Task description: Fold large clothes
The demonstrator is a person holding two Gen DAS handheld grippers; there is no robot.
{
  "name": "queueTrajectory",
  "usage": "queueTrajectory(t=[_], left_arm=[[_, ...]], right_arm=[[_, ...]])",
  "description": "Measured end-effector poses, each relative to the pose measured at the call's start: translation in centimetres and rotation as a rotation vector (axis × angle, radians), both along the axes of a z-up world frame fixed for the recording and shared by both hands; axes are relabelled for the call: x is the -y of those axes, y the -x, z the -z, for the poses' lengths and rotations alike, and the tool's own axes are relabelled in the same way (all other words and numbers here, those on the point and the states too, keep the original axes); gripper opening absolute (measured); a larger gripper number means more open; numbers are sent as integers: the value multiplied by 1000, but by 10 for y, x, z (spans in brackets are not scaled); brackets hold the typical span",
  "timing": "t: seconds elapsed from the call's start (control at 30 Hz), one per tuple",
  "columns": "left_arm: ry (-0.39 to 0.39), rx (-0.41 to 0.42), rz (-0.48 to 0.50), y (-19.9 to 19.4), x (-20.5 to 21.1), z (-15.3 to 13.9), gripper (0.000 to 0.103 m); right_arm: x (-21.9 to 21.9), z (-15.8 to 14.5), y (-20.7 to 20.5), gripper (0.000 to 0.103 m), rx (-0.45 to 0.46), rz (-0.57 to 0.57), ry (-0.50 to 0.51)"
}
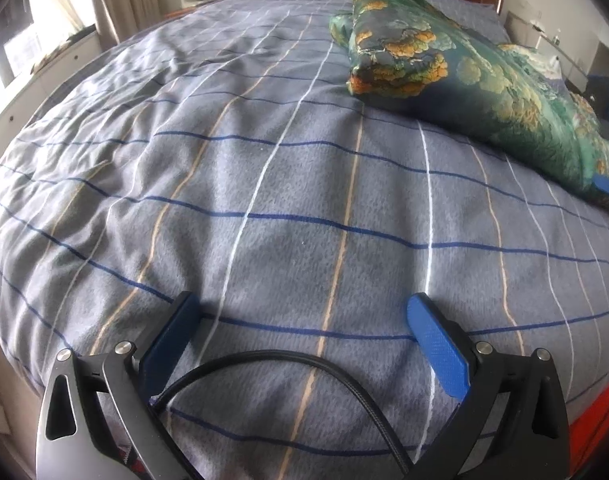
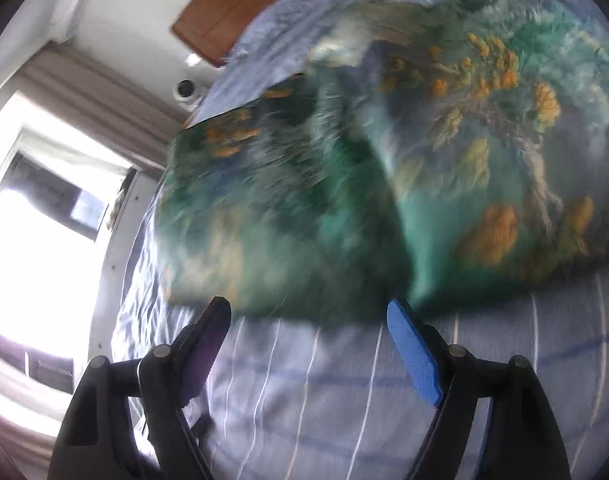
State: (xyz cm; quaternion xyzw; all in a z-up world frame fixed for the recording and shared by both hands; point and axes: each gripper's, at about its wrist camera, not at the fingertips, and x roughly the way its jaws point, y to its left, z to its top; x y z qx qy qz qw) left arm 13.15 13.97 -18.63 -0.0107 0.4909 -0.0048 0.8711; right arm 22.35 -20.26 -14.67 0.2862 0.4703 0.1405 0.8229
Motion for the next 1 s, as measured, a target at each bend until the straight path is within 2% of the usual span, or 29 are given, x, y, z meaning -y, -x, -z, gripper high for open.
queueTrajectory(t=[0.17,0.3,0.4,0.57,0.7,0.9,1.0], left_arm=[[-15,3,-8,2,2,0,103],[-34,1,-19,3,4,1,103],[-51,-5,-31,2,6,1,103],[-70,-11,-48,0,8,1,103],[-83,11,-47,2,11,4,103],[-64,49,-23,9,7,5,103],[-31,38,-26,13,3,-3,102]], right_arm=[[8,-11,58,80,43,-12,102],[20,-3,78,80,26,11,135],[34,2,87,80,19,27,164],[48,7,91,80,21,48,150],[54,13,92,80,25,54,162],[69,14,110,80,95,102,336],[85,25,118,81,86,129,381]])
